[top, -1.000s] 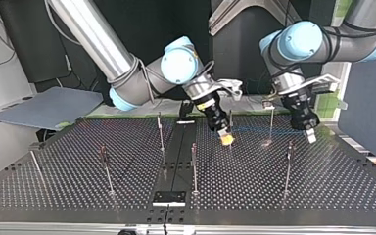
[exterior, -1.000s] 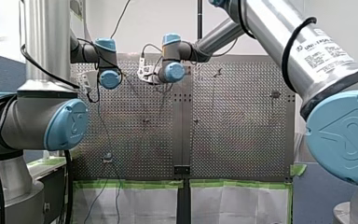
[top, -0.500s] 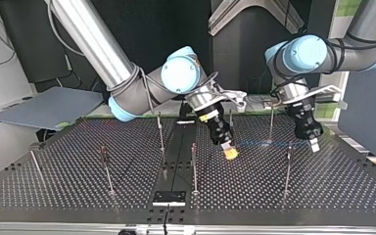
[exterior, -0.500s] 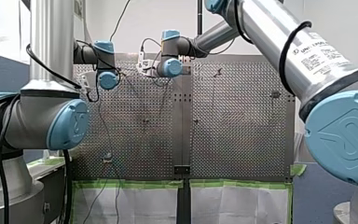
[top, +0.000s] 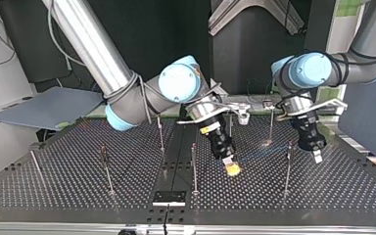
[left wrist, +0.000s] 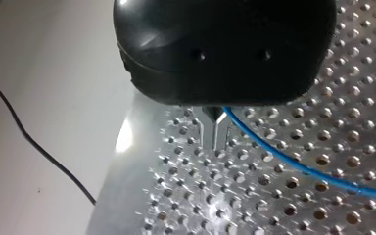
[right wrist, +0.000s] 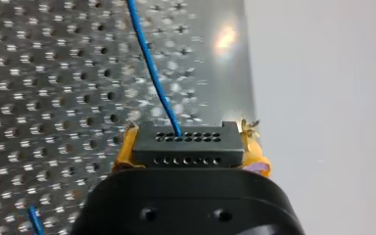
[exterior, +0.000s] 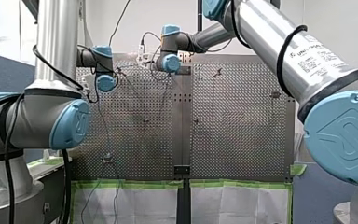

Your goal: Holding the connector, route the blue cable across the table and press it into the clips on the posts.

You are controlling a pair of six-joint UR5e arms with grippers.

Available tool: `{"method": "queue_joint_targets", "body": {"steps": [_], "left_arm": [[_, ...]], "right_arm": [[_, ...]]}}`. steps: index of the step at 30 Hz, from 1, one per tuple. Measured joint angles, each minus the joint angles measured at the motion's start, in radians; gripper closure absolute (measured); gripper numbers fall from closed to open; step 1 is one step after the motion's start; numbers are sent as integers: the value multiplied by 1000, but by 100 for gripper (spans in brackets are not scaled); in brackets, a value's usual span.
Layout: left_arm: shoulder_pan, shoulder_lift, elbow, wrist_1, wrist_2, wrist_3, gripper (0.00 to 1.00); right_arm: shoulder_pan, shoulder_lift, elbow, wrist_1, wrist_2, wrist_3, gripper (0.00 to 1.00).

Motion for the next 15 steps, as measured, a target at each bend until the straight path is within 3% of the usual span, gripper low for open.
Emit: {"method": "queue_joint_targets", "body": {"steps": [9,15], "left_arm": [[25,-11,6,25,55,-28,100],[22,-45,8,29,105,-40,100]], "right_arm": [[-1,18,-79,3,3,-4,100],[-1,39,-105,11,26,-9,100]]}}
